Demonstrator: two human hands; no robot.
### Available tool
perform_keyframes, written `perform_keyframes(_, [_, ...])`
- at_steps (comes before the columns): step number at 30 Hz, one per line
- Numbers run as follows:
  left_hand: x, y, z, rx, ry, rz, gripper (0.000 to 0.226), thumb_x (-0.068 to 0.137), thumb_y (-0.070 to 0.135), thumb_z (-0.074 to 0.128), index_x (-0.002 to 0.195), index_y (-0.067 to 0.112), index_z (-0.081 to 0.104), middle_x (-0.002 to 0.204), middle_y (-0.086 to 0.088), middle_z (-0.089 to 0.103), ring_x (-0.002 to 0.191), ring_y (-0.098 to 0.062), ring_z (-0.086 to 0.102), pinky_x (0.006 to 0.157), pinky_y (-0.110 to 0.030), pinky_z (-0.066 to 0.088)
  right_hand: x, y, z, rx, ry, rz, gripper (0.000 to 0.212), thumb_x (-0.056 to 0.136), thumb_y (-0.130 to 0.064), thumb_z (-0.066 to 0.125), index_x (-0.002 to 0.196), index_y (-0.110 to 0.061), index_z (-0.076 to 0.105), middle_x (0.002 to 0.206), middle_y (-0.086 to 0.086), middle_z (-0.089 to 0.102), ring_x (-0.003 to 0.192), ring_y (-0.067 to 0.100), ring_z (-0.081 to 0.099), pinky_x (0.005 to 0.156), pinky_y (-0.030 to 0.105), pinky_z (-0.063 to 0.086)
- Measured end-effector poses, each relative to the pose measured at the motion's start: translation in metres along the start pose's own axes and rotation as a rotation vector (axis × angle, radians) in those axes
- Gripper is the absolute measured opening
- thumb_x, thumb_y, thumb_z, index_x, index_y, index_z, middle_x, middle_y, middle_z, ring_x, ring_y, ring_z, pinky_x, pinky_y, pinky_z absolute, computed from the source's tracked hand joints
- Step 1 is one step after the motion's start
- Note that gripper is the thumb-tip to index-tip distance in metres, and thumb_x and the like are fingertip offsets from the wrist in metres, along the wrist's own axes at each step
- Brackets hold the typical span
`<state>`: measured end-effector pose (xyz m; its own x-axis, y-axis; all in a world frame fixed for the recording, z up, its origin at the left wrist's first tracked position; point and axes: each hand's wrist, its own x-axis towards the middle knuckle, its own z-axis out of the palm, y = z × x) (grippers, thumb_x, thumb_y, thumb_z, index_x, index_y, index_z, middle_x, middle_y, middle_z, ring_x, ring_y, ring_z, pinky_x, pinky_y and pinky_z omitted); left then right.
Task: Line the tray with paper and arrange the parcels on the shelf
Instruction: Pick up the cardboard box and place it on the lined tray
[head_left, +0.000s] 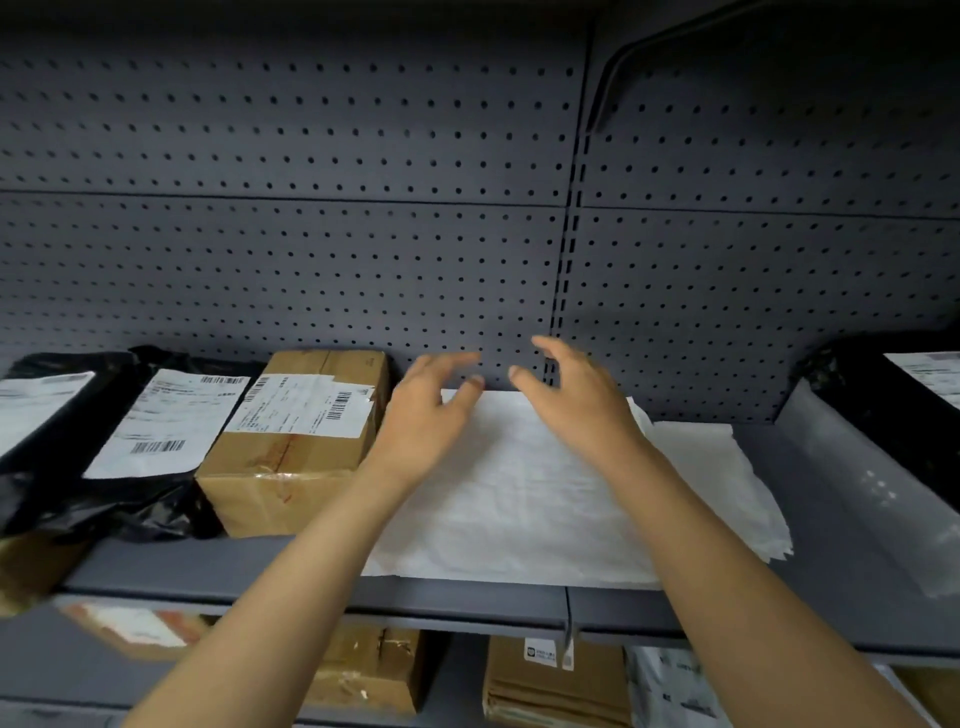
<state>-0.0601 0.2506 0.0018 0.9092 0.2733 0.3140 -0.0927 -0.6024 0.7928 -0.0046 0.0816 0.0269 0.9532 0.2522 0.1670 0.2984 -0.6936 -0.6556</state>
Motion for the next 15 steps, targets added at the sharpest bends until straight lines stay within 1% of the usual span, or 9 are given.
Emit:
perform_keyframes(1, [0.002, 0.01, -0.015, -0.041, 0.052, 0.001, 0.026, 0.099, 0.028, 0.058, 0.123, 0.031, 0.068, 0.125, 0.006, 0.062, 0.105, 0.0, 0.062, 0.089, -0.015, 0.044, 0.004, -0.013, -0.002, 0.123, -0.001, -0.018, 0.055, 0.093, -0.052, 0.055, 0.145, -0.036, 0.047, 0.146, -0.011, 0.053, 0.129, 0.016, 0.053, 0.097, 0.034, 0.043])
perform_keyframes(2, [0.004, 0.019, -0.032, -0.086, 0.102, -0.016, 0.023, 0.098, 0.026, 0.059, 0.117, 0.034, 0.069, 0.119, 0.009, 0.065, 0.096, 0.002, 0.063, 0.084, -0.019, 0.047, 0.007, -0.026, -0.003, 0.256, -0.01, -0.029, 0.05, 0.094, -0.047, 0.058, 0.142, -0.036, 0.051, 0.141, -0.014, 0.056, 0.123, 0.012, 0.057, 0.093, 0.031, 0.044])
perform_keyframes(3, [0.006, 0.025, -0.049, -0.123, 0.152, -0.043, 0.022, 0.097, 0.025, 0.058, 0.112, 0.035, 0.071, 0.114, 0.01, 0.068, 0.089, -0.001, 0.065, 0.081, -0.025, 0.051, 0.008, -0.039, -0.003, 0.386, -0.024, -0.04, 0.046, 0.094, -0.042, 0.06, 0.138, -0.036, 0.055, 0.135, -0.016, 0.059, 0.116, 0.008, 0.06, 0.09, 0.028, 0.044])
perform_keyframes(5, [0.008, 0.03, -0.084, -0.163, 0.247, -0.082, 0.022, 0.094, 0.025, 0.058, 0.104, 0.035, 0.075, 0.105, 0.008, 0.074, 0.088, -0.016, 0.07, 0.083, -0.038, 0.058, 0.008, -0.064, 0.003, 0.571, -0.013, -0.082, 0.038, 0.093, -0.035, 0.063, 0.131, -0.036, 0.06, 0.124, -0.017, 0.064, 0.104, 0.003, 0.063, 0.085, 0.025, 0.046])
perform_keyframes(7, [0.008, 0.025, -0.117, -0.171, 0.32, -0.093, 0.023, 0.089, 0.029, 0.057, 0.092, 0.039, 0.077, 0.097, 0.002, 0.077, 0.094, -0.032, 0.071, 0.085, -0.049, 0.06, 0.005, -0.084, 0.014, 0.661, 0.049, -0.141, 0.033, 0.092, -0.03, 0.064, 0.124, -0.036, 0.063, 0.114, -0.014, 0.066, 0.095, 0.007, 0.065, 0.082, 0.027, 0.051])
perform_keyframes(8, [0.007, 0.02, -0.132, -0.165, 0.348, -0.104, 0.023, 0.089, 0.031, 0.056, 0.087, 0.041, 0.077, 0.094, 0.001, 0.077, 0.094, -0.036, 0.07, 0.084, -0.051, 0.06, 0.004, -0.092, 0.021, 0.701, 0.072, -0.161, 0.032, 0.091, -0.029, 0.064, 0.122, -0.035, 0.063, 0.112, -0.012, 0.066, 0.094, 0.009, 0.066, 0.082, 0.029, 0.054])
perform_keyframes(10, [0.005, 0.006, -0.155, -0.184, 0.389, -0.137, 0.024, 0.092, 0.028, 0.056, 0.084, 0.038, 0.076, 0.094, 0.001, 0.075, 0.092, -0.03, 0.071, 0.083, -0.047, 0.061, 0.003, -0.105, 0.034, 0.749, 0.073, -0.177, 0.033, 0.092, -0.027, 0.063, 0.124, -0.034, 0.062, 0.113, -0.011, 0.066, 0.095, 0.008, 0.065, 0.083, 0.028, 0.054])
perform_keyframes(12, [0.003, -0.013, -0.171, -0.236, 0.417, -0.169, 0.024, 0.095, 0.022, 0.055, 0.087, 0.033, 0.075, 0.095, -0.002, 0.072, 0.088, -0.02, 0.069, 0.082, -0.04, 0.062, 0.0, -0.117, 0.048, 0.749, 0.05, -0.174, 0.036, 0.093, -0.025, 0.063, 0.127, -0.034, 0.06, 0.118, -0.013, 0.064, 0.094, 0.001, 0.063, 0.079, 0.018, 0.049])
perform_keyframes(15, [0.001, -0.04, -0.182, -0.267, 0.409, -0.259, 0.021, 0.098, 0.018, 0.057, 0.092, 0.027, 0.075, 0.093, -0.003, 0.069, 0.086, -0.016, 0.065, 0.081, -0.028, 0.057, -0.001, -0.126, 0.069, 0.748, 0.027, -0.149, 0.039, 0.092, -0.024, 0.064, 0.129, -0.033, 0.059, 0.125, -0.015, 0.061, 0.101, -0.002, 0.061, 0.08, 0.016, 0.046])
